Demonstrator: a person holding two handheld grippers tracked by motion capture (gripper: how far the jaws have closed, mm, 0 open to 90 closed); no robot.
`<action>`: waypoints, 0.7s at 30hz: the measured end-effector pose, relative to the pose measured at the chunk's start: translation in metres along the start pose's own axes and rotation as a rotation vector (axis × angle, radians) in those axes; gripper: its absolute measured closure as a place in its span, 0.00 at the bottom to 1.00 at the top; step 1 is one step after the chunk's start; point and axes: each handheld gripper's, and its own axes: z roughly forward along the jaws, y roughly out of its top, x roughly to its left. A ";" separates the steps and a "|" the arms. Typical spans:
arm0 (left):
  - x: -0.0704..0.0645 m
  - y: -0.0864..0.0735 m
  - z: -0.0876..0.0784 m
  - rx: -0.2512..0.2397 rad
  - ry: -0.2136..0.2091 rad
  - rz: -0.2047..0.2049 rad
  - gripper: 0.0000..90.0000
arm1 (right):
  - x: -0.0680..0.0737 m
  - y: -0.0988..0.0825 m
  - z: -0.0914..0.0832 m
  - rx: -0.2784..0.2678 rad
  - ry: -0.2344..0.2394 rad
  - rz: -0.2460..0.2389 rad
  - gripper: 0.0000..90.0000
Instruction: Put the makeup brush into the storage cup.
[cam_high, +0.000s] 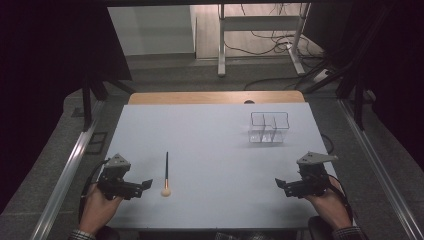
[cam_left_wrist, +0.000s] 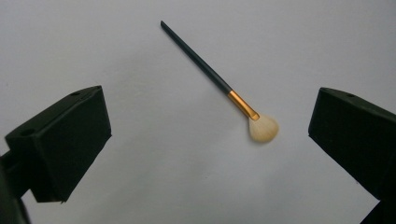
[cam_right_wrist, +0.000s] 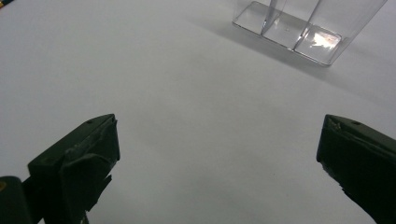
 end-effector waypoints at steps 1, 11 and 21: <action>0.000 0.000 0.000 0.001 0.000 -0.002 0.00 | 0.000 0.000 0.000 0.001 -0.001 0.000 0.00; -0.001 0.003 -0.001 -0.003 0.022 0.003 0.00 | 0.000 0.000 0.001 0.007 -0.007 -0.003 0.00; 0.005 0.012 0.006 -0.010 0.015 -0.018 0.00 | -0.001 0.000 0.001 0.007 -0.011 0.000 0.00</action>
